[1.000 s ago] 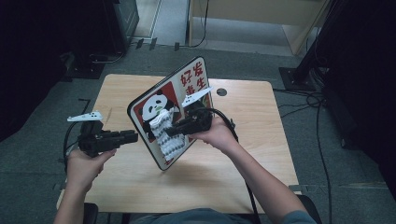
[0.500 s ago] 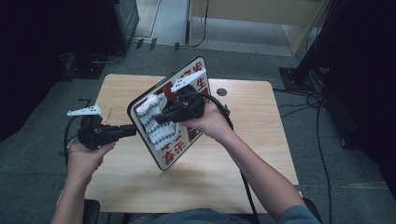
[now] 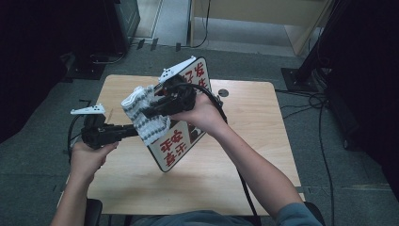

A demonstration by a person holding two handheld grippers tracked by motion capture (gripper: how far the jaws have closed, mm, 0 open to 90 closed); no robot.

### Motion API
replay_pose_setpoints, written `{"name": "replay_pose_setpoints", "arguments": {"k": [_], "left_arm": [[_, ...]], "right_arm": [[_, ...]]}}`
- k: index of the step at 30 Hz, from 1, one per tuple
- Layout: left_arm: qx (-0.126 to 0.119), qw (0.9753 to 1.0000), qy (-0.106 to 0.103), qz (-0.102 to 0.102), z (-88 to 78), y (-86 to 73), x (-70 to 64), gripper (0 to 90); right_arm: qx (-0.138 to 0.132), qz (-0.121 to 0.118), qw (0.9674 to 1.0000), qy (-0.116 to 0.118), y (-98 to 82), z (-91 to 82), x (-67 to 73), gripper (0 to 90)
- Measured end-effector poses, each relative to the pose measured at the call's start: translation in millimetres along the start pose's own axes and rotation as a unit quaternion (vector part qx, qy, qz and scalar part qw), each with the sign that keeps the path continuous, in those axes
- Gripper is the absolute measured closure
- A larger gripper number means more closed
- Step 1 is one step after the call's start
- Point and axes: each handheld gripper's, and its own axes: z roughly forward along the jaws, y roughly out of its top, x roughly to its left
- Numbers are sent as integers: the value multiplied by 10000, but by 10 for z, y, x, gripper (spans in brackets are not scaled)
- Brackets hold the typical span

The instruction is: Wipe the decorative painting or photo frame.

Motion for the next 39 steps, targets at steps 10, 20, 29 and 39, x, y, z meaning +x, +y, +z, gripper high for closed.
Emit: {"name": "replay_pose_setpoints", "arguments": {"k": [10,20,29,39], "left_arm": [[-48,10000,-4,-11,-17,-18,2,737],[-69,10000,-9,-38,-16,-18,7,733],[-79,10000,-20,-58,-15,-23,19,731],[-79,10000,3,-59,-7,-24,17,726]], "right_arm": [[122,-14,9999,44,-28,82,-23,775],[204,-37,9998,67,-85,132,-32,773],[236,3,9997,115,-168,178,-57,772],[281,10,9995,156,-263,224,-69,769]]}}
